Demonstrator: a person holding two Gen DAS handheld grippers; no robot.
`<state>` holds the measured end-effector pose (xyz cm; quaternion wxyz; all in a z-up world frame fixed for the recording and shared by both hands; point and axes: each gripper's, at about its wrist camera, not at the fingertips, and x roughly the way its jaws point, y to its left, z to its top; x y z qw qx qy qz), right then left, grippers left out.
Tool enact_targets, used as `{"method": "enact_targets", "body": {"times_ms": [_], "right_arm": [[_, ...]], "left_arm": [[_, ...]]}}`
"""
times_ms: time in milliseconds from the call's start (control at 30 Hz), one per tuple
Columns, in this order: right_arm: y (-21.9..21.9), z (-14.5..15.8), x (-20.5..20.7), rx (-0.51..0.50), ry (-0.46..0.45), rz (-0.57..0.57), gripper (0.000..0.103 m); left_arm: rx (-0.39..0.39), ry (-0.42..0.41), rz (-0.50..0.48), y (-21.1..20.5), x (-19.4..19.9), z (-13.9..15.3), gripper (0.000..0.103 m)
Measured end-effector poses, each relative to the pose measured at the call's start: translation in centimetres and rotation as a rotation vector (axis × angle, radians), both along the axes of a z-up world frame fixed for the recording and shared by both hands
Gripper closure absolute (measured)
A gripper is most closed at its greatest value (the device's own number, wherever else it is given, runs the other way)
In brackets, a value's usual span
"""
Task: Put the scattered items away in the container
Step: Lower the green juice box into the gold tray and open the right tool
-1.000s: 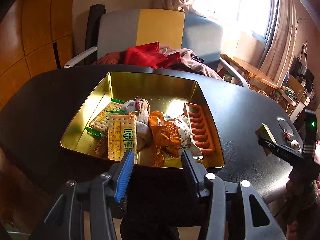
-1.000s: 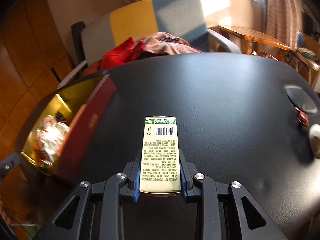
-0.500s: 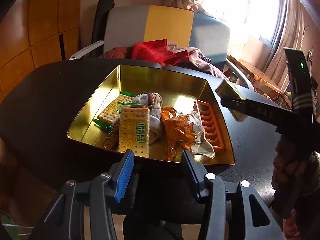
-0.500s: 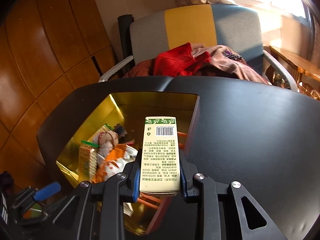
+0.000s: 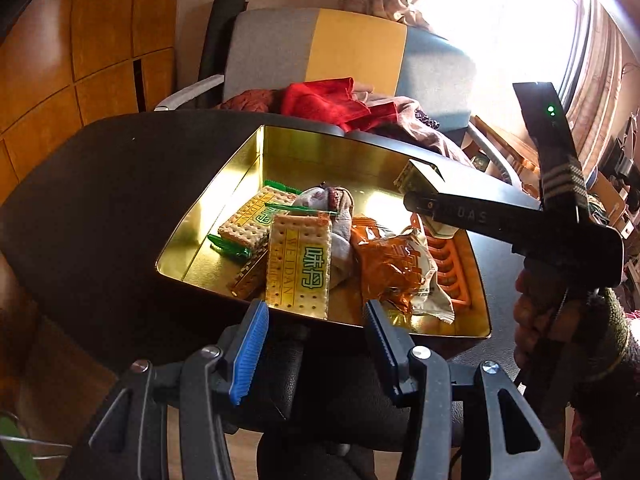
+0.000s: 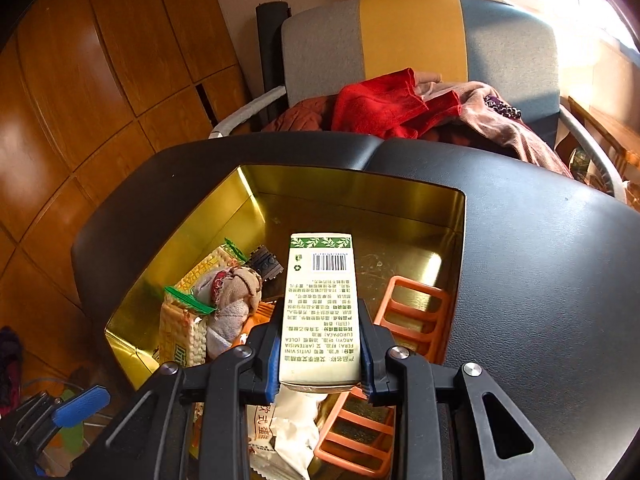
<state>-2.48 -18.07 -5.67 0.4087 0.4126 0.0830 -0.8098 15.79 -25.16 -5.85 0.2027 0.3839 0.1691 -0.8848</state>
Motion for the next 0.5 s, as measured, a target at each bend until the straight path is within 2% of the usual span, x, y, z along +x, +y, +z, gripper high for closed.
{"method": "enact_targets", "body": {"times_ms": [300, 500], "right_arm": [[-1.1, -1.4, -0.2, 0.064, 0.001, 0.005, 0.072], [-0.8, -1.1, -0.4, 0.057, -0.01, -0.01, 0.068]], "left_arm": [[-0.015, -0.017, -0.001, 0.1, -0.1, 0.2, 0.053], [-0.029, -0.025, -0.003, 0.4, 0.0, 0.4, 0.053]]}}
